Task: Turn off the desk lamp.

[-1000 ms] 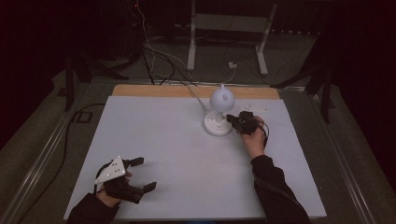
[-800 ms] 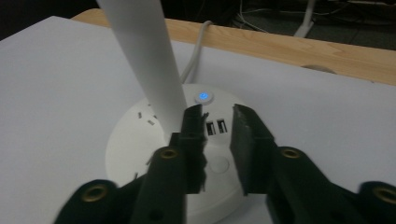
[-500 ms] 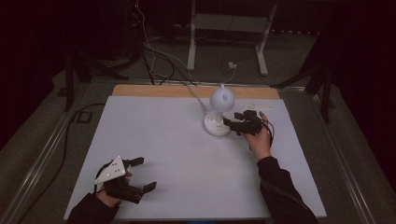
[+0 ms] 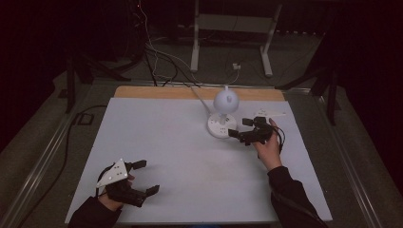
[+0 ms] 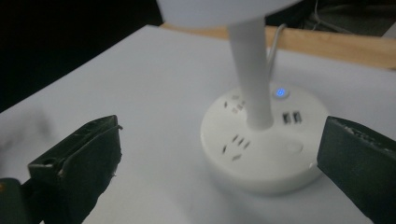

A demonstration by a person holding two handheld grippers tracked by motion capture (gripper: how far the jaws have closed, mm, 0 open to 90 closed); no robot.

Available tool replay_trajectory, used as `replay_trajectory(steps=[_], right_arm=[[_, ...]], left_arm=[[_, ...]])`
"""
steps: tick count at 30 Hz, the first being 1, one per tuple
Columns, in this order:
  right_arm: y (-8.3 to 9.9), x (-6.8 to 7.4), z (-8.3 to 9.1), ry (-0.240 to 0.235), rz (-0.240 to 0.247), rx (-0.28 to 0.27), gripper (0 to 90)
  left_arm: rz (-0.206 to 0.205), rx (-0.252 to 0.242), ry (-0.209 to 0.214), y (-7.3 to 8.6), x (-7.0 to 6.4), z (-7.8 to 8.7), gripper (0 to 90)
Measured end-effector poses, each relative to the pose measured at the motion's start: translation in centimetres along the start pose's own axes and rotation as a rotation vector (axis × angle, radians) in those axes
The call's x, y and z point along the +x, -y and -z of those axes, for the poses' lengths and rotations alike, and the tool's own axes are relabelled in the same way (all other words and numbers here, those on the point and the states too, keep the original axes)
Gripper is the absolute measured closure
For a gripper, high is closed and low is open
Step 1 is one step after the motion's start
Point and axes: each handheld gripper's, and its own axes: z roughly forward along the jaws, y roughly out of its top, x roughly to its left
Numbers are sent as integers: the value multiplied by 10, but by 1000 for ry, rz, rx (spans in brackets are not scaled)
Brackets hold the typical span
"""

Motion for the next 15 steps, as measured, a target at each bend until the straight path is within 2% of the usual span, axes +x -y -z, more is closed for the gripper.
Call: replay_trajectory(steps=[2,11,15], right_arm=[[3,3,2,3,22,12,0],[24,12,16,-8,36,49,0],[32,19,24,-13,50,49,0]], left_arm=[[0,0,0,0,0,0,4],[-2,2,-1,0,0,0,4],[0,1,1,0,0,0,4]])
